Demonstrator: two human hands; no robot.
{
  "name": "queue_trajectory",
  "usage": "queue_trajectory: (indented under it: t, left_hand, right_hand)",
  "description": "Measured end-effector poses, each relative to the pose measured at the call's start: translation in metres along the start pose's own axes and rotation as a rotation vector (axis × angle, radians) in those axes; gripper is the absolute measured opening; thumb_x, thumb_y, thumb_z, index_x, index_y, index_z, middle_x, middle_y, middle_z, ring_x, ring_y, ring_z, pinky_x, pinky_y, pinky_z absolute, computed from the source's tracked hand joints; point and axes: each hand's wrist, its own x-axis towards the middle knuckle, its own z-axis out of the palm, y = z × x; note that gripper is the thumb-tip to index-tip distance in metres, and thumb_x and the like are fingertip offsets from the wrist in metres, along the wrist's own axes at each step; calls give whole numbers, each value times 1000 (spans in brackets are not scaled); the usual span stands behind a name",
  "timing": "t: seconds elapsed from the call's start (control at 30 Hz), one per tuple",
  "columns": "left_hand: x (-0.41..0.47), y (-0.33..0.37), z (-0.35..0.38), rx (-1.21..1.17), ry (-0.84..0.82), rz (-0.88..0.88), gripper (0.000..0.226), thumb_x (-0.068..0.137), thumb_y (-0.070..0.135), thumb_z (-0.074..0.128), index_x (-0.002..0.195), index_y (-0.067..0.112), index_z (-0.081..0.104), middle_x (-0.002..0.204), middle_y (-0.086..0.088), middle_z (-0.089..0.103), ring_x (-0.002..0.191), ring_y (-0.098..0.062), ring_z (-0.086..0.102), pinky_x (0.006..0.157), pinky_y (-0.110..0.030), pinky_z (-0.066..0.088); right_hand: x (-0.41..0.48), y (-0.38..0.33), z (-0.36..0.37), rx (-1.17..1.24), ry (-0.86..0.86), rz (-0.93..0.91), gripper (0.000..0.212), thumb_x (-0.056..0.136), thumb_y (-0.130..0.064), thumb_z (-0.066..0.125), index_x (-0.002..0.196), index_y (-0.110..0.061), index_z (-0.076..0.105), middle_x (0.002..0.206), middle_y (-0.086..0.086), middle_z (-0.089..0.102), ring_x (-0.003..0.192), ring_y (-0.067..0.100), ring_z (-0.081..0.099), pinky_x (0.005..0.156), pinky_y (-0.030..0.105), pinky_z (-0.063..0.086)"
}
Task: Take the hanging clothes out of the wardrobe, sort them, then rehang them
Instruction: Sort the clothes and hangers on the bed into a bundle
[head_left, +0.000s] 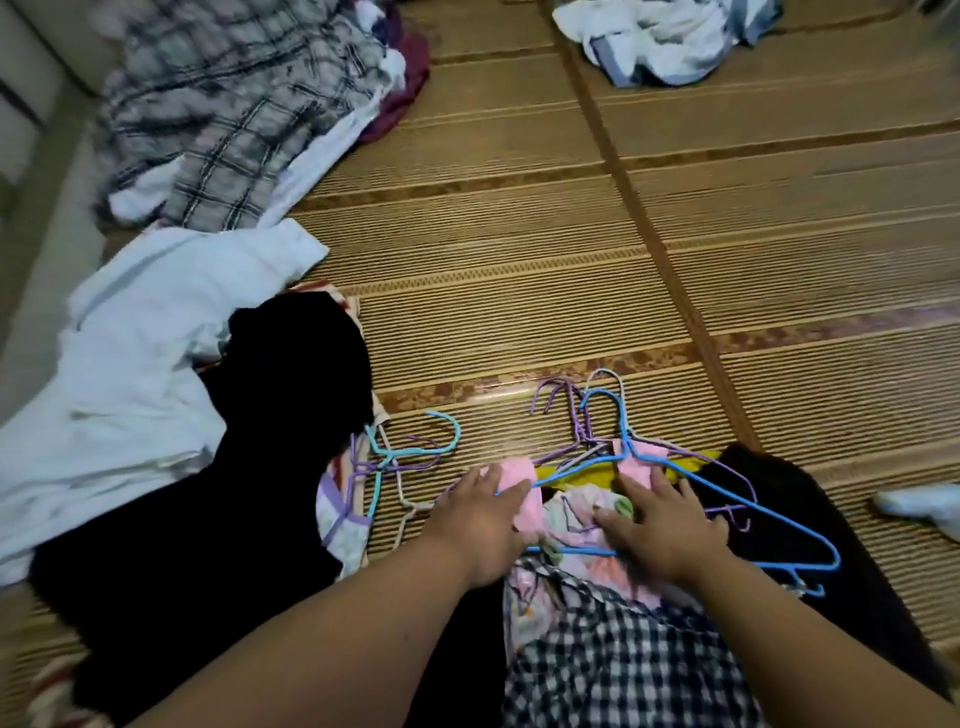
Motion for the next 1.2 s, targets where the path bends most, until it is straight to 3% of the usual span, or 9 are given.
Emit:
queue_trajectory:
  t: [0.1,0.17,0.33,0.6,0.7,0.83,0.9,1.1,1.2]
  left_hand:
    - [-22,-21,-9,-33,45,-45,68,93,46,46,150,34,12,160,-4,3,147,-28,3,116,-47,19]
    - [-42,-37,-16,-63,90,-84,68,93,46,47,150,35,11,160,-2,3,147,-27,4,117,-44,18]
    - [-113,-91,-41,-165,183,-95,67,95,41,49,151,34,13,160,0,4,147,-21,8,117,-38,20]
    - [-270,-234,-76,-353,286,101,59,96,32,50,147,40,21,158,9,9,146,-15,11,117,-34,20]
    - [-325,-300,-74,-389,313,200,59,95,32,53,137,55,19,155,14,17,145,-12,14,116,-26,20]
    - [-395,-357,-72,-332,316,140,63,90,35,57,144,44,26,157,7,17,144,-14,17,116,-29,22]
    - [-423,-373,-79,-305,324,122,63,89,37,57,145,40,29,157,5,20,144,-15,19,115,-28,22]
    - [-491,-375,-115,-220,344,143,60,90,30,57,145,30,33,154,-1,28,142,-13,23,111,-18,17]
    - [-514,-366,-139,-201,380,169,59,90,29,57,145,28,34,153,-1,30,142,-14,25,112,-20,18]
  right_hand:
    - [-5,-11,-7,-12,115,-43,74,80,-69,46,143,-33,31,145,2,41,133,28,34,102,47,37]
    - [-16,-33,-13,46,112,-101,69,85,-59,52,143,-25,35,139,7,49,125,28,44,98,37,38]
    - [-68,-112,-29,205,81,-249,68,87,-48,58,145,-21,34,144,8,44,128,26,43,104,32,33]
    - [-183,-279,-18,262,94,-438,67,90,-43,57,147,-28,26,151,0,32,139,15,28,107,24,27]
    - [-234,-339,3,288,92,-445,77,83,-59,54,147,-30,24,151,-4,31,139,14,28,106,25,27]
    - [-297,-393,45,420,157,-385,112,52,-96,36,146,-34,30,145,-9,38,133,14,38,108,38,36]
    - [-315,-402,67,432,165,-344,116,47,-100,33,144,-37,31,144,-11,40,132,13,40,106,40,39]
    - [-422,-446,35,413,200,-294,68,90,-40,58,148,-23,27,148,-3,34,136,18,36,109,36,36]
    - [-452,-457,11,361,251,-299,67,90,-35,60,148,-22,29,149,2,35,135,19,36,109,34,35]
